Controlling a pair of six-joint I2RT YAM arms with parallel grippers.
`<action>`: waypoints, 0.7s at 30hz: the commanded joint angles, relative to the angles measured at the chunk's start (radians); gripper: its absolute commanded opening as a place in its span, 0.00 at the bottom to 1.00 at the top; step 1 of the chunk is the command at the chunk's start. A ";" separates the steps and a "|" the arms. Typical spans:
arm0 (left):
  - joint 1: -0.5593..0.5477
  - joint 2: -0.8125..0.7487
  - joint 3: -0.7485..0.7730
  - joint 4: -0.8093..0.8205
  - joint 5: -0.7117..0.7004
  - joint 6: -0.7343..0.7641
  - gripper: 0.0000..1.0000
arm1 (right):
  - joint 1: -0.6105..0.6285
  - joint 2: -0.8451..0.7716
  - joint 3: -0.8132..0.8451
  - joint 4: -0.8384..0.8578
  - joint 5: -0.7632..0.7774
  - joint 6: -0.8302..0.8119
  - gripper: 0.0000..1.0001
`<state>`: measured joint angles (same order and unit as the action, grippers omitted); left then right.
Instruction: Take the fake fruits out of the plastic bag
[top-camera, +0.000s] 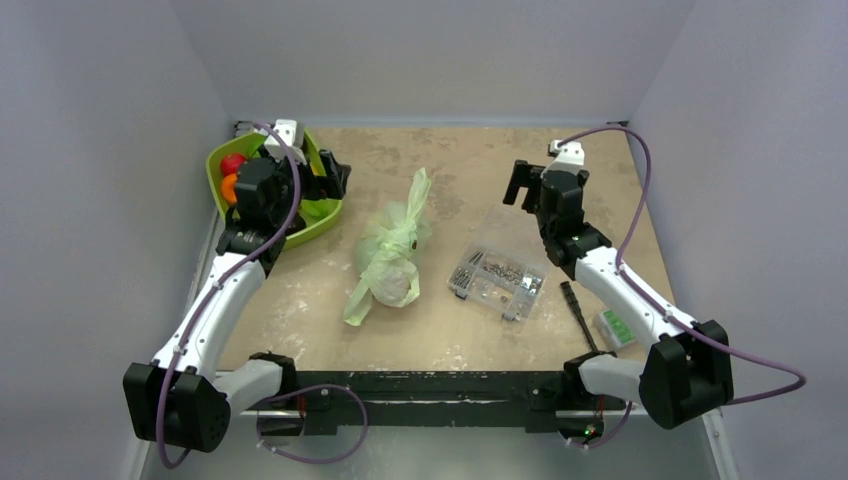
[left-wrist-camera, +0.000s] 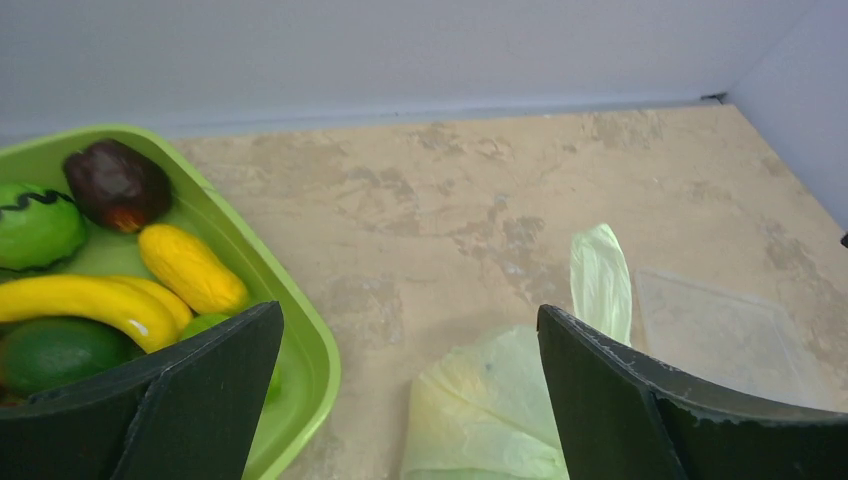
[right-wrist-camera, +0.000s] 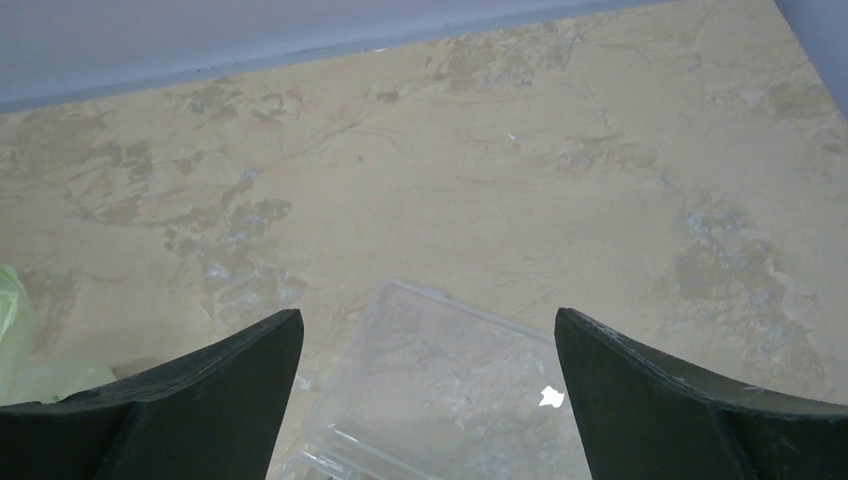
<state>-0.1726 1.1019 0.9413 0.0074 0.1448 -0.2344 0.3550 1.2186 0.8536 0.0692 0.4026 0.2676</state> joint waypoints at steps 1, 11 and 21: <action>-0.024 0.013 0.043 -0.050 0.082 -0.024 0.99 | 0.039 0.002 0.055 -0.038 0.010 0.058 0.99; -0.035 0.047 0.118 -0.189 0.156 0.007 0.97 | 0.237 0.118 0.155 -0.154 -0.152 0.231 0.99; -0.034 0.126 0.199 -0.320 0.198 0.065 0.93 | 0.582 0.154 0.037 0.146 -0.130 0.346 0.99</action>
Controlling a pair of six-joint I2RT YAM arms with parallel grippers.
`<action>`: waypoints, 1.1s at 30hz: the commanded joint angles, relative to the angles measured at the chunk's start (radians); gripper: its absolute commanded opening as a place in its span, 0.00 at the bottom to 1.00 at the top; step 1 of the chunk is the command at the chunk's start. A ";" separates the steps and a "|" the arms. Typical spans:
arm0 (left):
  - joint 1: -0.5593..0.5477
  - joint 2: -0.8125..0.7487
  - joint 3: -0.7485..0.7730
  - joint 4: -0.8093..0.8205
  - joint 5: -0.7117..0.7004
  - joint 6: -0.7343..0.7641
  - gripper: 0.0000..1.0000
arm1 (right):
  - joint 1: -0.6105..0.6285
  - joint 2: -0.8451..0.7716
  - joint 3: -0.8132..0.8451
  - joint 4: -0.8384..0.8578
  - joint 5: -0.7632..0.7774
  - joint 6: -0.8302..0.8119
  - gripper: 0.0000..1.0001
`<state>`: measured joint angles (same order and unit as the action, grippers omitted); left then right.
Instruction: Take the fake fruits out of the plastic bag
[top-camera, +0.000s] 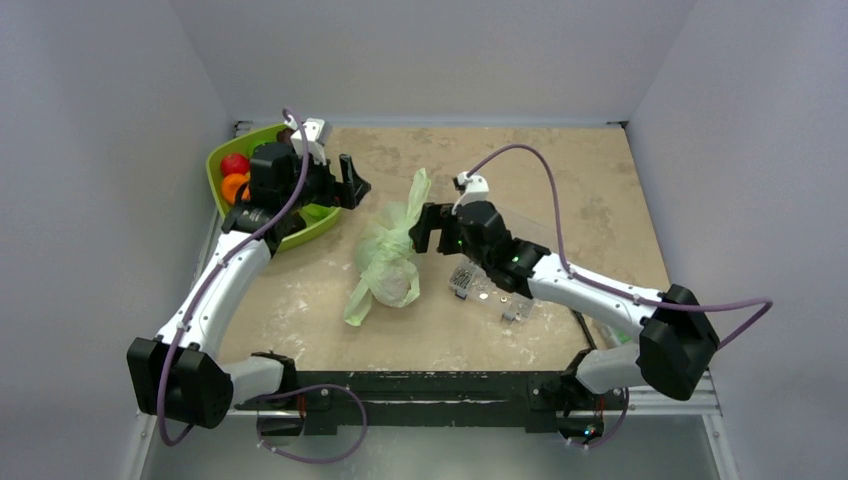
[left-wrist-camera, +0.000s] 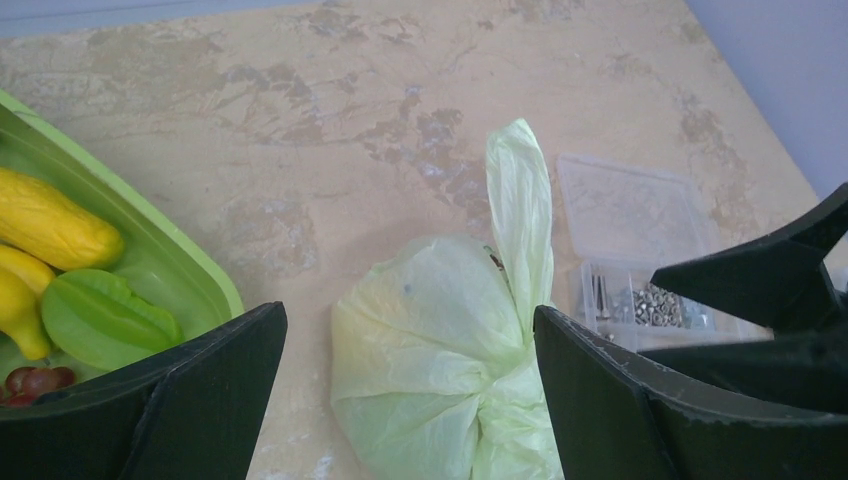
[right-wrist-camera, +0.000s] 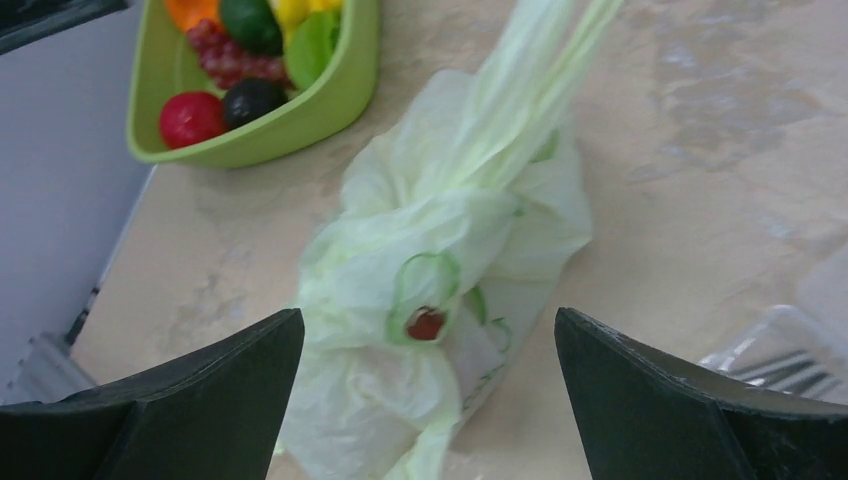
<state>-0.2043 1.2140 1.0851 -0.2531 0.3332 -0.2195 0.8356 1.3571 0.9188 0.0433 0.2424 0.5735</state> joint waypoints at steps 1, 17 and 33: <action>-0.003 0.018 0.064 -0.072 0.003 0.056 0.93 | 0.130 0.030 -0.027 0.193 0.047 0.031 0.99; -0.005 0.090 0.115 -0.143 0.042 0.045 0.91 | 0.312 0.209 0.002 0.111 0.277 0.045 0.46; -0.152 0.266 0.246 -0.451 0.022 0.092 0.83 | 0.101 0.125 -0.179 0.508 -0.337 -0.123 0.00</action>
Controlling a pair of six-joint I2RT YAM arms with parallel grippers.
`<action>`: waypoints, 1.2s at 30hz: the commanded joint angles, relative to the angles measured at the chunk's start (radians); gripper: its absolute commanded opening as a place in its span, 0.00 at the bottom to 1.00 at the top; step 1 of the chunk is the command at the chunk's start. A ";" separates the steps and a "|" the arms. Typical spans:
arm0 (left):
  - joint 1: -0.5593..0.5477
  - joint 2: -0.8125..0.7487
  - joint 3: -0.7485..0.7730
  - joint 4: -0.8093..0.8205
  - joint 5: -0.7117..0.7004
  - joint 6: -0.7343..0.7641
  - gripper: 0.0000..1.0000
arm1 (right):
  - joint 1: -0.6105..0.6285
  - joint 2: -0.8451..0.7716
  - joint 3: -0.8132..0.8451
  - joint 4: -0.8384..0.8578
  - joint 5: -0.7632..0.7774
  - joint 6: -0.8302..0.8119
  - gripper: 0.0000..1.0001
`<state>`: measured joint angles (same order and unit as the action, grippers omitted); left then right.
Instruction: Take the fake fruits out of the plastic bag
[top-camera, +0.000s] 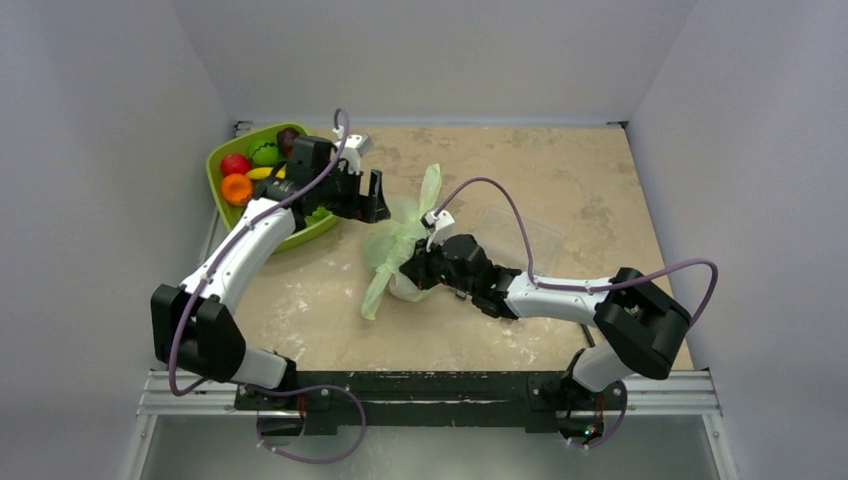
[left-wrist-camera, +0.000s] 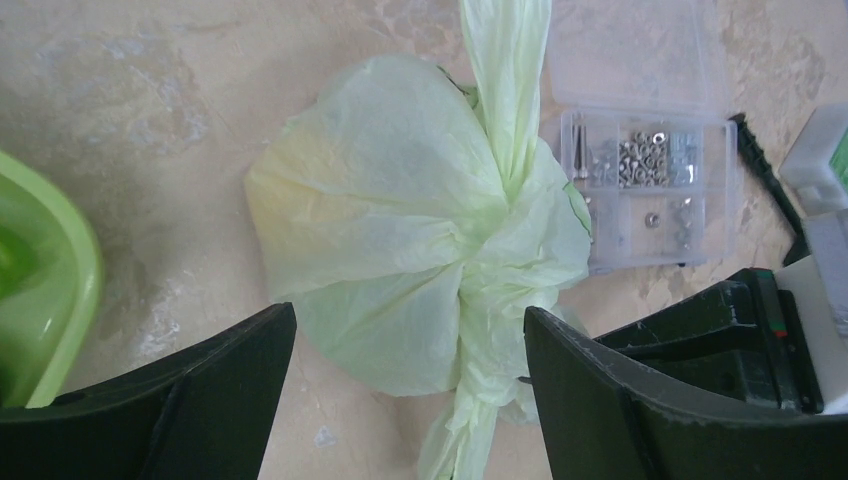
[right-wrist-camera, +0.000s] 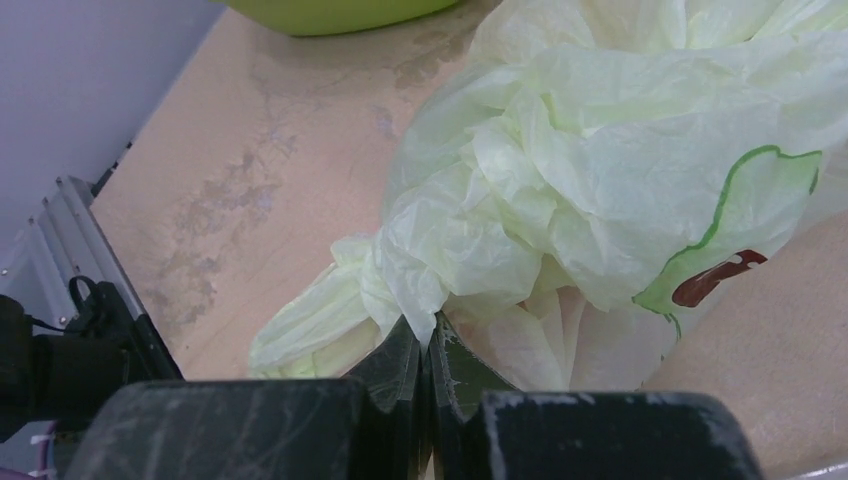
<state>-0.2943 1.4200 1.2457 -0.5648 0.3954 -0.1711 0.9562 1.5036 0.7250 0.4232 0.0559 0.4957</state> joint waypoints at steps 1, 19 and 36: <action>-0.075 0.081 0.098 -0.155 -0.056 0.050 0.83 | -0.028 -0.018 0.020 0.124 -0.165 -0.049 0.00; -0.114 0.284 0.197 -0.280 -0.061 0.064 0.55 | -0.050 -0.028 0.002 0.132 -0.189 -0.047 0.00; -0.124 0.195 0.184 -0.256 -0.332 0.109 0.00 | -0.048 -0.135 -0.339 0.301 -0.028 0.140 0.00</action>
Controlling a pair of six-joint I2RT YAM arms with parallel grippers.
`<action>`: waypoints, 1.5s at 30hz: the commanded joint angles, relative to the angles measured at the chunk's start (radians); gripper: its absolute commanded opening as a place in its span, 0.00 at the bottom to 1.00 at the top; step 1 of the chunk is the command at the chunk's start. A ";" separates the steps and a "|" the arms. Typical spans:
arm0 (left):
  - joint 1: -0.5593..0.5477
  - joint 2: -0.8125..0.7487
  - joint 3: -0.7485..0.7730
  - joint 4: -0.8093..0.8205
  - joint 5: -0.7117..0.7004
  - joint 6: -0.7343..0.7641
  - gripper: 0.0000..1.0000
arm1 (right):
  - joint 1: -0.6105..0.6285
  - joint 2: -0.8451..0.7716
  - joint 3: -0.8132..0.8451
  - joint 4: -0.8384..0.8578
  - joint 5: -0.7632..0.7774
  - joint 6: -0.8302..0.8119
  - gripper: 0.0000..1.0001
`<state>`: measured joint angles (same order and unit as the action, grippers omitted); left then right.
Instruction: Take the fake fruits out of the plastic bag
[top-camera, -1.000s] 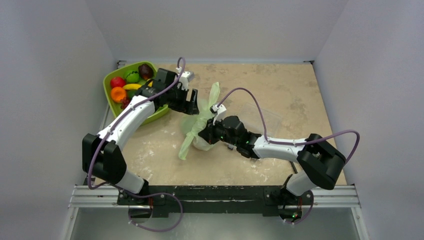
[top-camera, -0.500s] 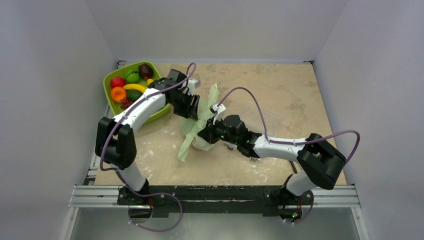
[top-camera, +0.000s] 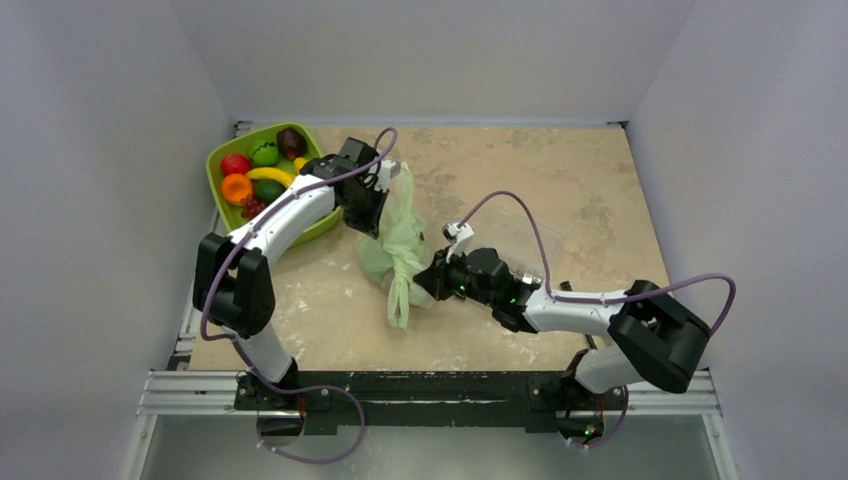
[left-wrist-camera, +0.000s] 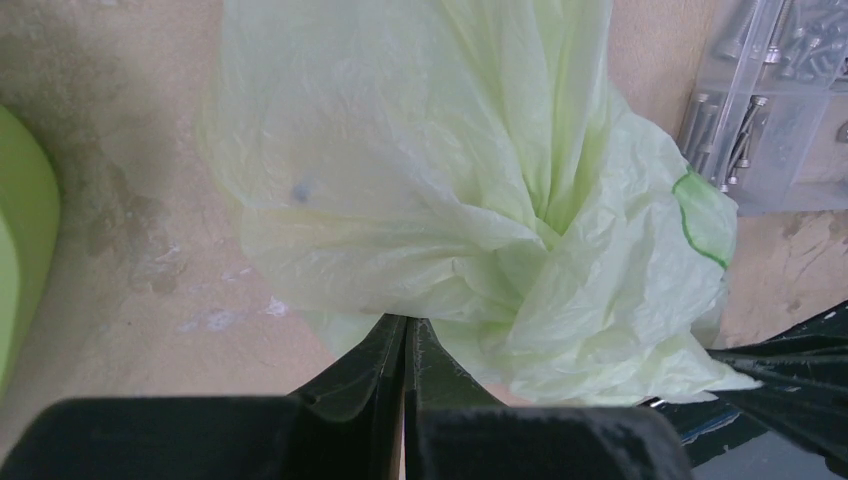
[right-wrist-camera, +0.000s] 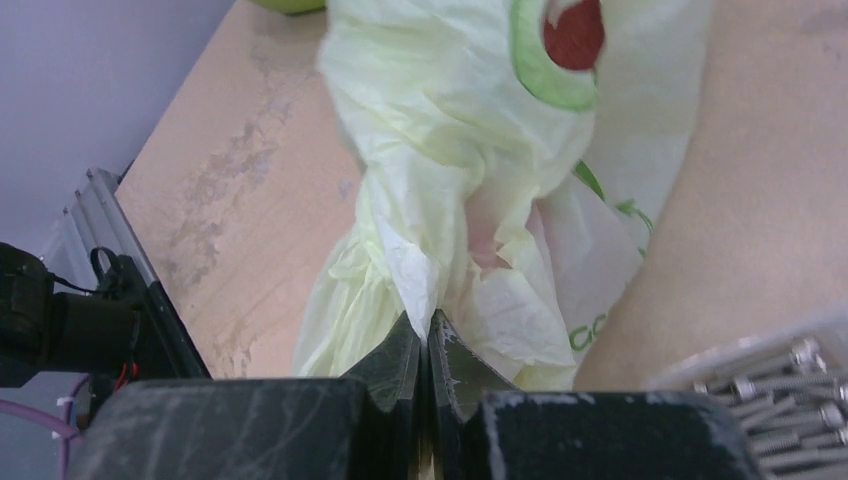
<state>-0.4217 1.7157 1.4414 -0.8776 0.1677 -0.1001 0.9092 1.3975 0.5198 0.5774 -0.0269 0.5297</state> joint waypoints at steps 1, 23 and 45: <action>0.003 -0.115 -0.023 0.070 -0.105 0.039 0.00 | 0.000 -0.021 -0.155 0.169 0.050 0.128 0.00; 0.003 -0.123 -0.022 0.084 -0.009 0.027 0.00 | 0.095 -0.027 0.320 -0.438 0.377 -0.169 0.72; 0.007 -0.128 -0.015 0.082 -0.057 0.017 0.00 | 0.164 0.140 0.482 -0.483 0.691 -0.029 0.23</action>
<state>-0.4259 1.6009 1.3941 -0.8227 0.1528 -0.0853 1.0851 1.6402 1.0813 0.0036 0.6460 0.4583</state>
